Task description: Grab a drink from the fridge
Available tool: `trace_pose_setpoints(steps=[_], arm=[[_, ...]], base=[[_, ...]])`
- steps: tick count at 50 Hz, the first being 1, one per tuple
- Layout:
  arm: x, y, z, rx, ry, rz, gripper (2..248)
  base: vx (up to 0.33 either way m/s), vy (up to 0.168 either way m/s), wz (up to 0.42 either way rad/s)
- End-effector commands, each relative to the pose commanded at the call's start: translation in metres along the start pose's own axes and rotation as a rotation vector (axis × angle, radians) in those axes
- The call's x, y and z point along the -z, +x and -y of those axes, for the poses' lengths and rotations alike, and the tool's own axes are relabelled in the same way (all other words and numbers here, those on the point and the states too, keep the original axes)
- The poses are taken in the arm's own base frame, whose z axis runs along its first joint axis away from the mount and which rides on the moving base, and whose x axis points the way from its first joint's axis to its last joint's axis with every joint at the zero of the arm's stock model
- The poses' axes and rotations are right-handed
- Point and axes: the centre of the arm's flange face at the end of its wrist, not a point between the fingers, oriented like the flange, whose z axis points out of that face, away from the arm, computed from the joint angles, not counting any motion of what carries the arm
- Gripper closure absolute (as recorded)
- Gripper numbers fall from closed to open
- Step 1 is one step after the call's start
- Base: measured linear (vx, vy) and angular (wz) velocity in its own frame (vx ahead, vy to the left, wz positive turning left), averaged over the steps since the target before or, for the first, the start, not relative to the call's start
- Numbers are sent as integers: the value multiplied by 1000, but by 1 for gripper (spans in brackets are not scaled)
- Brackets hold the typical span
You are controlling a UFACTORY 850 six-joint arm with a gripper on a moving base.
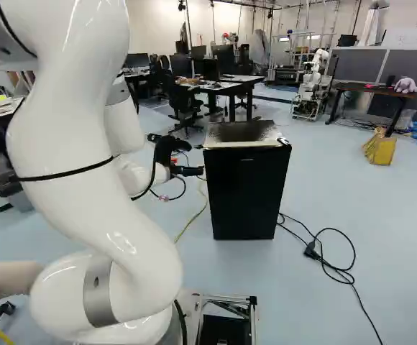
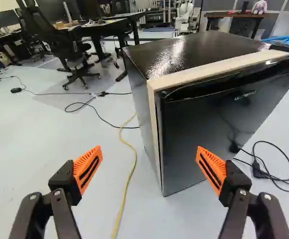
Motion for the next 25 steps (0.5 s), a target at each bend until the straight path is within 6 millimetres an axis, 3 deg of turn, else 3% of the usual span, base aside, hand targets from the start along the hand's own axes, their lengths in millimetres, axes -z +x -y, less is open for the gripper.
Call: trace_pose_setpoints(steps=[25], arm=[[-29,-17,8,-23,-96,-17,3]], base=[[0,0,0]])
